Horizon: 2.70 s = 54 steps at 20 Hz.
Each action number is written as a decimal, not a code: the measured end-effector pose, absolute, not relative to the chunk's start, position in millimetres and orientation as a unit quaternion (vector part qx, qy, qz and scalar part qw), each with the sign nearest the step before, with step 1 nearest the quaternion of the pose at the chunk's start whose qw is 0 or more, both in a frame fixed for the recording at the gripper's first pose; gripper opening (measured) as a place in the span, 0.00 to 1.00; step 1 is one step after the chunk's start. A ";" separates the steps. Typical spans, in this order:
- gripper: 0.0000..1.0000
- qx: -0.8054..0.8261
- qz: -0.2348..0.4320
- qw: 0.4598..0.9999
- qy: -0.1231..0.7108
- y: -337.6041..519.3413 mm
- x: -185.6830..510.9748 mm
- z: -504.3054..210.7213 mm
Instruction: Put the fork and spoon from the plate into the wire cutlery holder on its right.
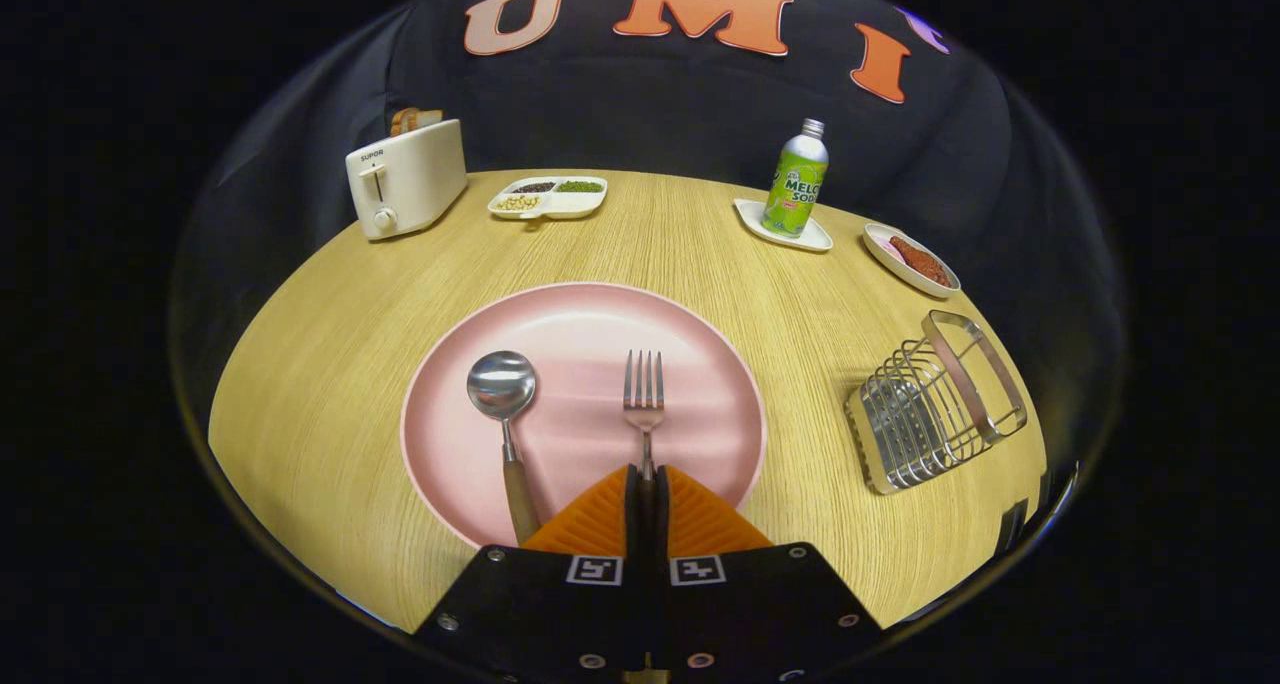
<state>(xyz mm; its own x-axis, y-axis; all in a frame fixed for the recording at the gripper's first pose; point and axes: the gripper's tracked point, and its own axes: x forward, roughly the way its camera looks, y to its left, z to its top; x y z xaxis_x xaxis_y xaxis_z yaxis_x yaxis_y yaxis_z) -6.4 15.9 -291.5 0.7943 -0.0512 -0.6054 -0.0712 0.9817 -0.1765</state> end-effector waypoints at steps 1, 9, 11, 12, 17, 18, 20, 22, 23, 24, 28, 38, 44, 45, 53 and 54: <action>0.02 -0.090 0.005 0.942 0.322 16.2 -6.7 -290.1; 0.01 -0.072 0.025 0.948 0.310 15.3 -10.8 -264.9; 0.01 -0.071 0.029 0.948 0.310 14.4 -14.2 -257.1; 0.01 -0.069 0.031 0.948 0.310 13.2 -15.6 -253.0; 0.01 -0.061 0.031 0.946 0.316 -6.1 -20.9 -226.3; 0.01 -0.061 0.030 0.945 0.320 -11.1 -23.8 -220.9; 0.01 -0.067 0.027 0.942 0.328 -26.8 -28.9 -207.9; 0.01 -0.082 0.022 0.937 0.337 -45.7 -32.9 -192.7; 0.01 -0.088 0.018 0.936 0.341 -57.4 -34.9 -182.2; 0.01 -0.094 0.018 0.933 0.345 -66.6 -36.8 -173.0; 0.01 -0.127 0.008 0.920 0.370 -106.2 -42.1 -147.1; 0.02 -0.141 0.008 0.853 0.503 -160.8 -62.1 -167.3; 0.03 -0.171 0.018 0.826 0.536 -161.8 -39.0 -165.7; 0.03 -0.171 0.022 0.820 0.545 -159.9 -36.5 -168.1; 0.03 -0.175 0.027 0.779 0.601 -160.3 -19.2 -188.5; 0.03 -0.174 0.027 0.775 0.607 -161.5 -17.4 -191.7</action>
